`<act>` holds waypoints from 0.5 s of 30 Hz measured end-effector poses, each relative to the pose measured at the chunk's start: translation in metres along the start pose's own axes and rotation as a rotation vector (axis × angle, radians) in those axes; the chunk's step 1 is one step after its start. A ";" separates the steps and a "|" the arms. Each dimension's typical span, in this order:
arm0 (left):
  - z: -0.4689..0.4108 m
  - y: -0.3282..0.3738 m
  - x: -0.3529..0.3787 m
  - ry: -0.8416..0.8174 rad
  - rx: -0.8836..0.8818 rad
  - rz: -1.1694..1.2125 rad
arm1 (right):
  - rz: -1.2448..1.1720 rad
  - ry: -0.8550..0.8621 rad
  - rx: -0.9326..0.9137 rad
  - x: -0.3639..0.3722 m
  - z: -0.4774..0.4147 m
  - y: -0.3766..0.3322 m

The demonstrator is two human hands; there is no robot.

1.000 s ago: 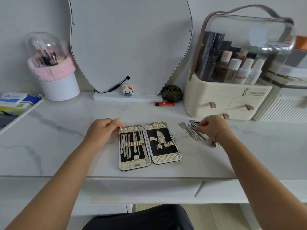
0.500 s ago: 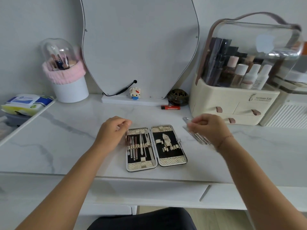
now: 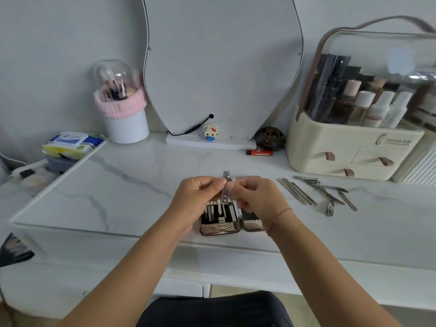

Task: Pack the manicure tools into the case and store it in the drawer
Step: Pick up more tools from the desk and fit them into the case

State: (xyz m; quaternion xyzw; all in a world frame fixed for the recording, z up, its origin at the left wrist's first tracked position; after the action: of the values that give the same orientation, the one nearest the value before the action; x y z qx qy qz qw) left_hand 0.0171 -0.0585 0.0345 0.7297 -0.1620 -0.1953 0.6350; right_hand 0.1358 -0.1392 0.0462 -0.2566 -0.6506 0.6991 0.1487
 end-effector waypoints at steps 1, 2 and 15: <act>0.000 0.001 -0.001 0.009 0.026 -0.061 | -0.011 -0.012 0.009 -0.001 0.000 -0.001; -0.001 0.002 -0.001 0.011 0.057 -0.135 | -0.032 -0.015 0.020 -0.005 -0.001 -0.003; -0.001 0.009 0.000 -0.144 0.092 -0.451 | -0.150 -0.159 -0.168 -0.014 -0.006 -0.027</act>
State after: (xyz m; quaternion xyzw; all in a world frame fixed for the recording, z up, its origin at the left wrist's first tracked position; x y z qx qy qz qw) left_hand 0.0175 -0.0582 0.0433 0.7597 -0.0485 -0.3759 0.5284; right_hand 0.1471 -0.1388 0.0747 -0.1628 -0.7338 0.6473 0.1265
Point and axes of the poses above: each hand's wrist, its own z-axis away from the middle knuckle, its own x-axis out of the palm, y = z × x, the point moved 4 cm from there along -z, towards the middle knuckle, and after that the axes turned 5 degrees about y, right-handed, at the moved point
